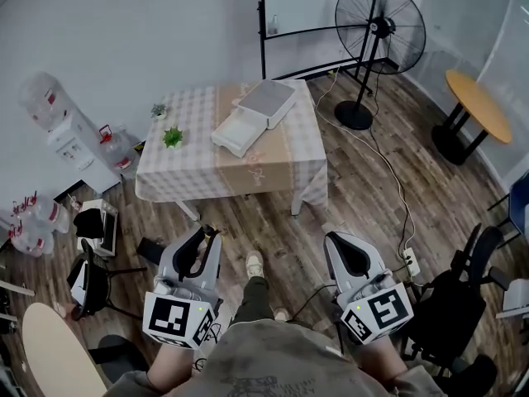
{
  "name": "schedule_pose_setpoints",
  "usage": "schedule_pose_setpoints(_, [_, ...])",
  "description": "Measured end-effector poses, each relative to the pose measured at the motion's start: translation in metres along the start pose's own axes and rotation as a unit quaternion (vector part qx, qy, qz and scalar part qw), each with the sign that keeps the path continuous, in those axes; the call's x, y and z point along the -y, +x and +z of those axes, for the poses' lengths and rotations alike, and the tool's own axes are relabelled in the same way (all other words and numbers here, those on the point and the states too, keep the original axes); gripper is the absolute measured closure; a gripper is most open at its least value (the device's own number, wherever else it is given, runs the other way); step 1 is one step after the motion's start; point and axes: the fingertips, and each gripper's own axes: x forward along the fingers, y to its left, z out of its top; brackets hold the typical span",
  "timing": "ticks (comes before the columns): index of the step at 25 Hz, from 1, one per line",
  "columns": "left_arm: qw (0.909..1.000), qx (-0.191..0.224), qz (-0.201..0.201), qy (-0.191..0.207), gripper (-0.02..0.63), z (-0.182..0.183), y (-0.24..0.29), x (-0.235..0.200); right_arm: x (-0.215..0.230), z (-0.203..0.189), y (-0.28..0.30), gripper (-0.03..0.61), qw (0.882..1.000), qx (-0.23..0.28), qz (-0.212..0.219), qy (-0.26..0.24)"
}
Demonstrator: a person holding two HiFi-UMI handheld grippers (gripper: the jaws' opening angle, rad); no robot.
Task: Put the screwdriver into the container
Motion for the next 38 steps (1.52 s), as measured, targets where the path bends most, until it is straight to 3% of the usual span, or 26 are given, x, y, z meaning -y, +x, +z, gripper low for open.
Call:
schedule_pose_setpoints(12, [0.9999, -0.007, -0.014, -0.007, 0.534, -0.008, 0.091, -0.053, 0.044, -0.011, 0.090, 0.551, 0.999, -0.033, -0.002, 0.008])
schedule_pose_setpoints(24, [0.9991, -0.028, -0.029, 0.010, 0.534, -0.005, 0.208, -0.163, 0.079, 0.001, 0.243, 0.551, 0.998, -0.064, -0.005, 0.022])
schedule_pose_setpoints(31, [0.9962, -0.073, -0.045, 0.020, 0.534, -0.029, 0.275, -0.219, 0.095, 0.003, 0.319, 0.551, 0.997, -0.075, -0.012, 0.020])
schedule_pose_setpoints(38, [0.9853, -0.150, -0.079, 0.025, 0.534, -0.076, 0.333, -0.245, 0.111, -0.020, 0.359, 0.551, 0.994, -0.101, -0.021, 0.036])
